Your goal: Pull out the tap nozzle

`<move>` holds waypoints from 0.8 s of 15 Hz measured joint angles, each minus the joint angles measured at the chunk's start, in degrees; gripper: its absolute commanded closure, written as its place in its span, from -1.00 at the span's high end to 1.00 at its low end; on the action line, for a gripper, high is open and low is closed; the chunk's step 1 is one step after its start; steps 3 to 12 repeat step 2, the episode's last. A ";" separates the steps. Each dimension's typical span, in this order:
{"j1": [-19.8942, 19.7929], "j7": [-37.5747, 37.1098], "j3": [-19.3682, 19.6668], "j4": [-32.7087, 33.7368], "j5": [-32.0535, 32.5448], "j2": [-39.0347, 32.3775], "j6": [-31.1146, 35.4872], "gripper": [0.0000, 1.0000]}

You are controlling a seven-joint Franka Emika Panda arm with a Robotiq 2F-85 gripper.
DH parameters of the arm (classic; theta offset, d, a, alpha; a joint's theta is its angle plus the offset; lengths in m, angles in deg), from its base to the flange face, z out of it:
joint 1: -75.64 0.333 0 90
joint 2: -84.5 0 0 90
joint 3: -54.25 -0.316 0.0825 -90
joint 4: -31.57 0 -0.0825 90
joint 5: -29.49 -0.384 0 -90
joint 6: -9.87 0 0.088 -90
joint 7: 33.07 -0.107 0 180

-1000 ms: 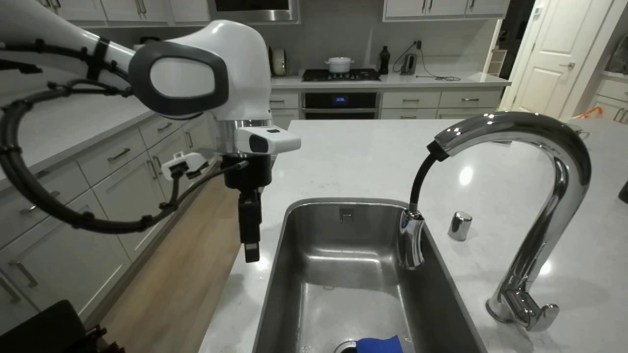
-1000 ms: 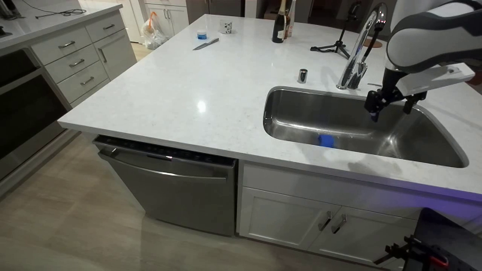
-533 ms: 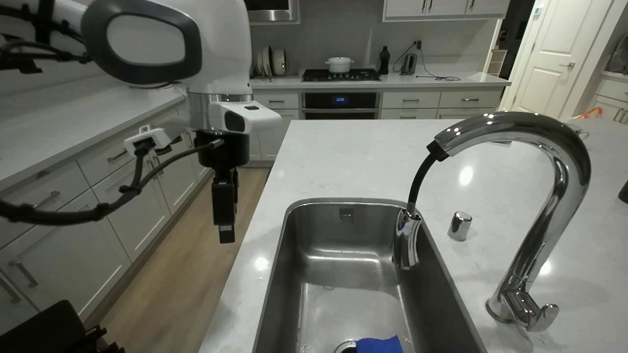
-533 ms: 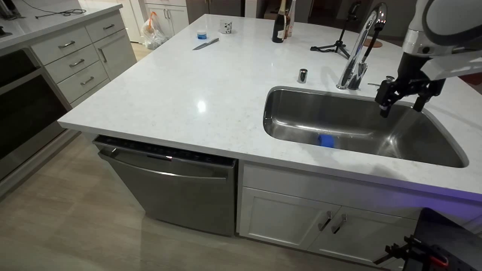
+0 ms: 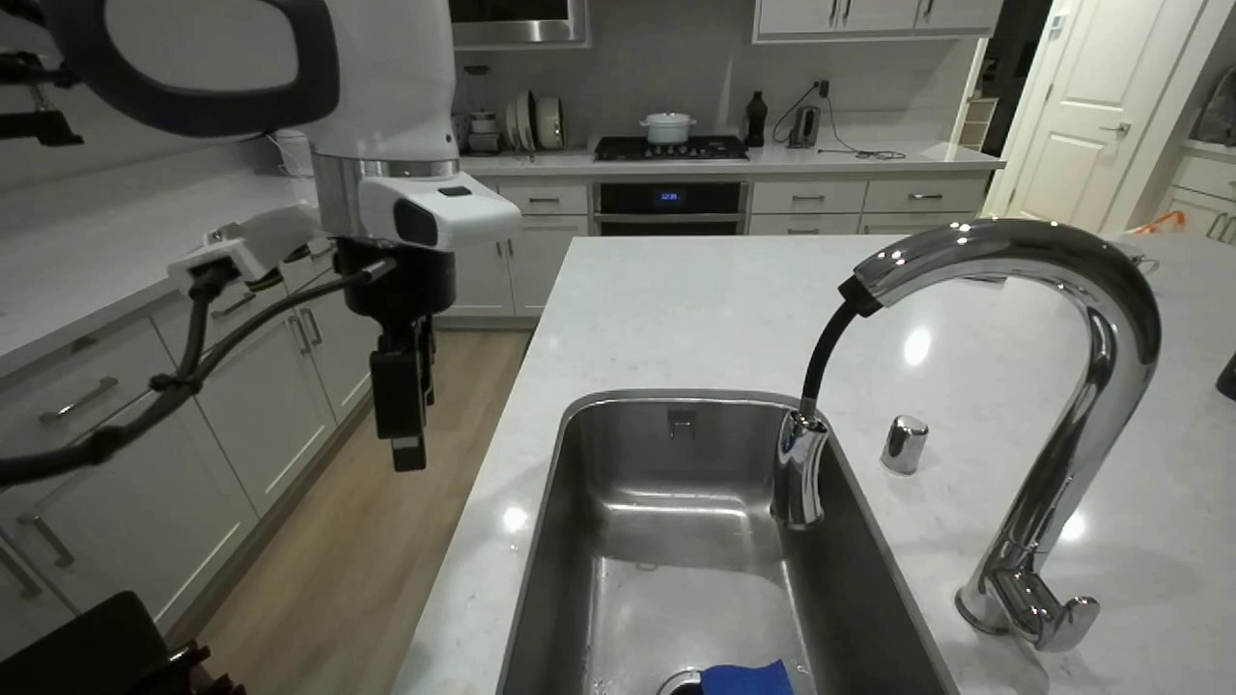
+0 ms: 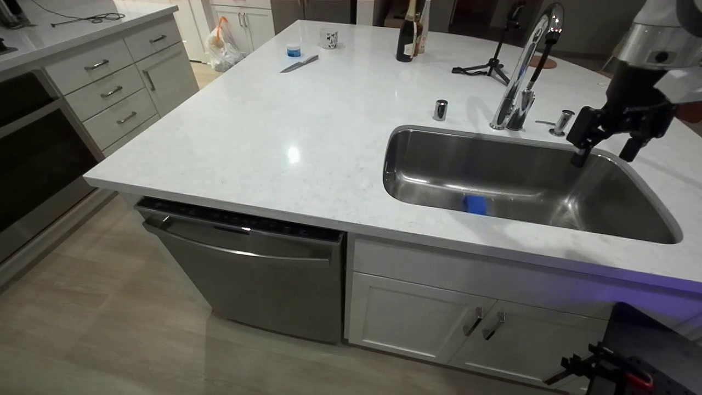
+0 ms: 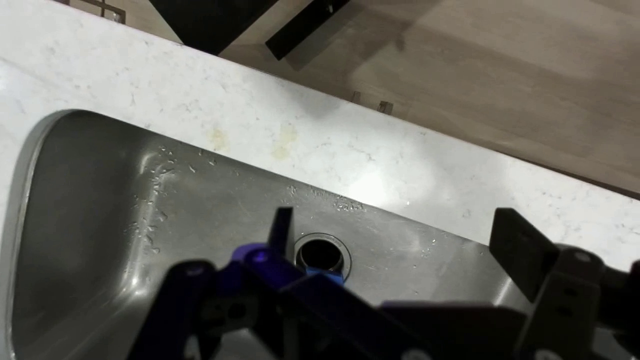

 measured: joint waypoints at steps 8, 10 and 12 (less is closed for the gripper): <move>0.48 -0.01 0.41 0.00 0.06 -0.75 0.07 1.00; 0.48 -0.01 0.41 0.00 0.06 -0.75 0.07 1.00; 0.48 -0.01 0.41 0.00 0.06 -0.75 0.07 1.00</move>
